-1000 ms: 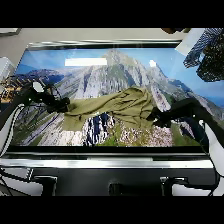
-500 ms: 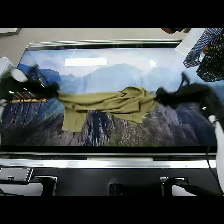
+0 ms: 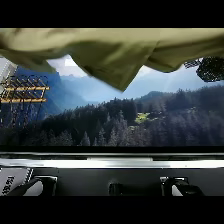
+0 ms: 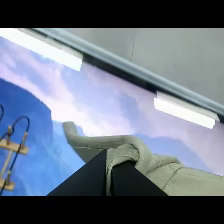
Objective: Fold the clothes and pants, and hang the long-sleeved shirts on hangers.
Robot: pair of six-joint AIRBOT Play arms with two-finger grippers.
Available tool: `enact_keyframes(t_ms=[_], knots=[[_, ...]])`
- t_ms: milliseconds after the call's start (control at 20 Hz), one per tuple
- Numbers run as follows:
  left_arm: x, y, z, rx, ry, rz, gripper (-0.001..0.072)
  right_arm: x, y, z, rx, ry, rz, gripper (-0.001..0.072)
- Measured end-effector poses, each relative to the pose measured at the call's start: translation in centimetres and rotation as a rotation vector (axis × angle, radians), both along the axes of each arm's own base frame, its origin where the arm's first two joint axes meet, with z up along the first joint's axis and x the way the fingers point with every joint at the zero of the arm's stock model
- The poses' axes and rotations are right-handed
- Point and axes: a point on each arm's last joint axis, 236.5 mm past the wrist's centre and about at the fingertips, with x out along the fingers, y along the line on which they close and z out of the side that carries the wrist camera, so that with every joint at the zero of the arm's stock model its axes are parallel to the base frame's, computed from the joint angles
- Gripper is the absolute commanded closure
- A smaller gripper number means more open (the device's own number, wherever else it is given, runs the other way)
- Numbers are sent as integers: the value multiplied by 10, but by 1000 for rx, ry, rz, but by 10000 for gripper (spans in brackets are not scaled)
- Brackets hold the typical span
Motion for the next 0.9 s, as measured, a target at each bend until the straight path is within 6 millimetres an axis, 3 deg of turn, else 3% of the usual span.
enact_keyframes(t_ms=[100,250,350,450,550,650,750,900], knots=[[-40,-3,37,35,-97,28,690,-46,-1,42,-27,-121,-22,683],[-82,-10,67,70,-184,49,690,-100,0,82,-49,-255,-41,683],[-97,-14,74,69,-203,56,691,-121,0,96,-56,-307,-48,683],[-95,-17,63,46,-166,46,691,-121,-1,89,-33,-280,-53,683],[-78,-22,34,0,-75,2,691,-98,-2,60,28,-164,-54,683],[-49,-33,-15,-48,62,-77,691,-59,4,4,111,46,-32,681],[-15,-45,-82,-99,236,-152,690,-20,19,-65,191,296,12,682],[34,-67,-203,-188,495,-224,690,30,45,-183,301,689,95,682]])
